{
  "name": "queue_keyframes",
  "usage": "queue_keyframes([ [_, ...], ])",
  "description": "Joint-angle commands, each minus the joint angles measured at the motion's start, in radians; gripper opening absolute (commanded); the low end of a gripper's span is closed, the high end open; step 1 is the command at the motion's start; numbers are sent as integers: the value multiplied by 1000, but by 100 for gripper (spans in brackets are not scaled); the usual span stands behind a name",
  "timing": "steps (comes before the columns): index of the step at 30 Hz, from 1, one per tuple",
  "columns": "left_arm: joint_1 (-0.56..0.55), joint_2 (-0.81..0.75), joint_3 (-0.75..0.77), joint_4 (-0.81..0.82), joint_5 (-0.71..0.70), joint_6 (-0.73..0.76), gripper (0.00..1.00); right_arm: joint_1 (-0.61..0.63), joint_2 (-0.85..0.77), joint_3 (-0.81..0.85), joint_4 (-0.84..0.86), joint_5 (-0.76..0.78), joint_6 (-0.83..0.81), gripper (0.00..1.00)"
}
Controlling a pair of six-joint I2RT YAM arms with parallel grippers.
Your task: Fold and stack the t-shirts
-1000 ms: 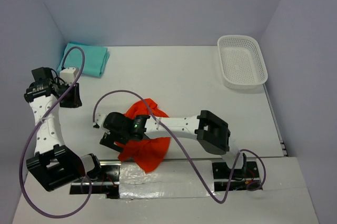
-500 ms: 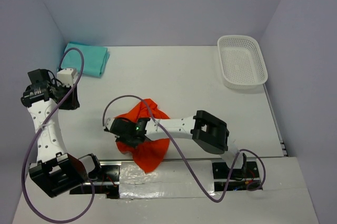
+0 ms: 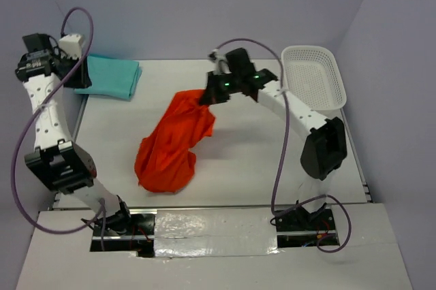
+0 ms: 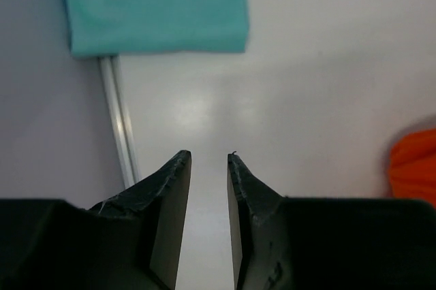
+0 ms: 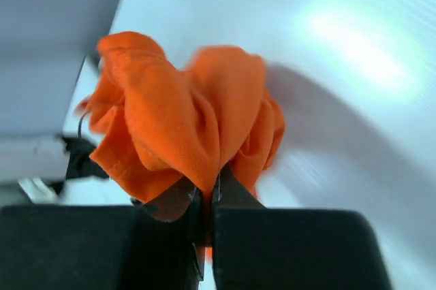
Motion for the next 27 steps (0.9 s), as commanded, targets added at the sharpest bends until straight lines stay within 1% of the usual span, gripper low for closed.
queue_keyframes([
  [1,-154,200,288,-47,61,44,41,-159,-55,-242,88,-143,177,20],
  [2,-189,231,320,-55,69,75,42,-196,-57,-279,116,-152,193,35],
  [3,-247,277,343,-58,81,84,45,-231,-39,-299,119,-137,187,50],
  [4,-272,292,357,-56,92,90,46,-288,-20,-295,104,-112,170,63],
  [5,-312,303,352,-53,110,101,48,-308,0,-281,55,-80,148,84],
  [6,-331,311,338,-49,151,106,50,-325,32,-263,23,16,103,97],
  [7,-349,308,288,-41,167,109,51,-343,44,-229,-28,61,78,100],
  [9,-421,274,213,-1,176,129,53,-359,63,-211,-65,157,21,100],
  [10,-441,257,121,23,169,129,53,-368,63,-223,-63,158,15,100],
  [11,-520,245,82,45,163,139,54,-394,57,-241,-51,149,15,100],
  [12,-559,225,49,63,153,144,55,-406,34,-269,-33,140,19,100],
  [13,-596,220,3,98,121,146,55,-420,20,-333,13,137,35,91],
  [14,-675,222,-4,108,104,144,55,-429,5,-364,33,140,44,79],
  [15,-712,245,-4,117,87,129,55,-445,-18,-394,56,141,55,55],
  [16,-743,263,11,144,74,105,55,-451,-25,-436,78,147,64,10],
  [17,-793,313,22,155,77,53,55,-448,-25,-444,101,161,73,0],
  [18,-815,340,37,169,89,25,56,-446,-8,-450,104,169,76,0],
  [19,-832,364,47,236,101,-3,56,-445,6,-450,101,170,82,5],
  [20,-861,384,47,279,113,-68,59,-443,23,-451,93,163,96,14],
  [21,-875,425,50,321,115,-99,61,-436,46,-453,92,163,98,22],
  [22,-887,447,59,359,115,-129,63,-428,52,-467,92,169,98,36],
  [23,-907,493,65,434,86,-209,66,-420,50,-477,99,196,96,43],
  [24,-915,519,100,450,78,-244,68,-404,43,-509,111,202,99,53],
  [25,-920,551,128,450,77,-271,69,-394,37,-525,124,207,105,56],
  [26,-933,581,149,429,67,-308,70,-387,32,-533,137,215,110,56],
  [27,-941,628,169,419,19,-352,70,-382,24,-542,141,227,120,56],
])
